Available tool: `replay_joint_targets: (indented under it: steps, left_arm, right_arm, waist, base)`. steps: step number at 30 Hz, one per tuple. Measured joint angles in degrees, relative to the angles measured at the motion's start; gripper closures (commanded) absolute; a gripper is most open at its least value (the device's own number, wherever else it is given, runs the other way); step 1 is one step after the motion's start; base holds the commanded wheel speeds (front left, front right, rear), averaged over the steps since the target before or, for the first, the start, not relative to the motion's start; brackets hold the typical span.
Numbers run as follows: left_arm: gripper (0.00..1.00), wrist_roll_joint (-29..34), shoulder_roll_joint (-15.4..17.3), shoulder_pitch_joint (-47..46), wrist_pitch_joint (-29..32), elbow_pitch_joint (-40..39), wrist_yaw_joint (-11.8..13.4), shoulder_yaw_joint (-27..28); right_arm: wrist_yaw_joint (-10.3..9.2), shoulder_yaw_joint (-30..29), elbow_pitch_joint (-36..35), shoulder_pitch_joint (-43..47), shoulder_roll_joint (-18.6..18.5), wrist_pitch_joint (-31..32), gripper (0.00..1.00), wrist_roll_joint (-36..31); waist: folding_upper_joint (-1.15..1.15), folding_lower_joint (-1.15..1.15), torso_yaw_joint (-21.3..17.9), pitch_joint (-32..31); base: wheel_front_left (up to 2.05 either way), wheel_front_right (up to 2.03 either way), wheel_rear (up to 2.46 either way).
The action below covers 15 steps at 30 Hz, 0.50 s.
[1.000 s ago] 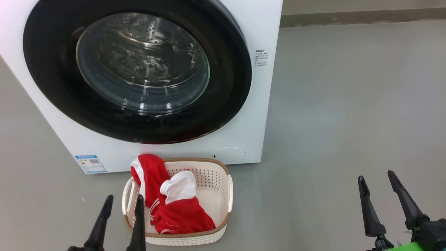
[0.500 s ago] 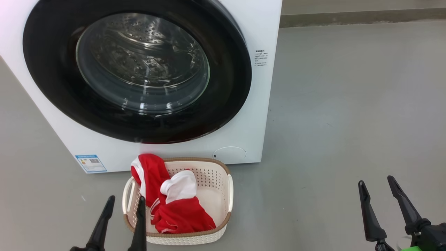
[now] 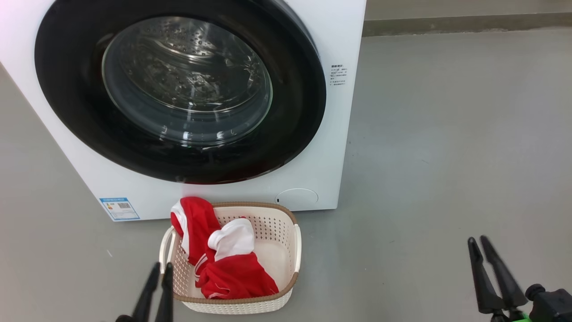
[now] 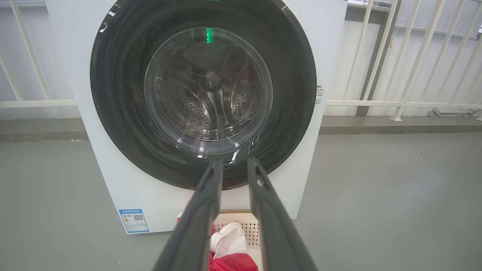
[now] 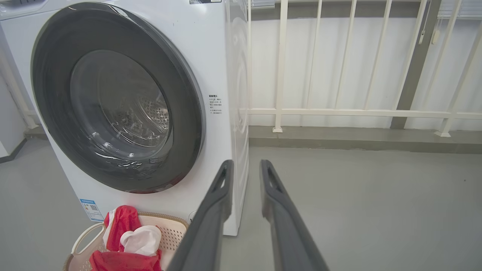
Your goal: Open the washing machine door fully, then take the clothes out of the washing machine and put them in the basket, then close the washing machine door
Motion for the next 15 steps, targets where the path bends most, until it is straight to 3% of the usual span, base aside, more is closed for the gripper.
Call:
replay_joint_targets:
  steps: [15]
  left_arm:
    - [1.0, -8.3, -0.1, 0.4, 1.7, 2.3, -0.2, 0.1]
  right_arm:
    - [0.0, 0.4, 2.5, -0.2, 0.2, 1.7, 1.0, 8.3]
  waist:
    - [0.0, 0.01, -0.1, 0.1]
  base:
    - [0.0, 0.0, 0.0]
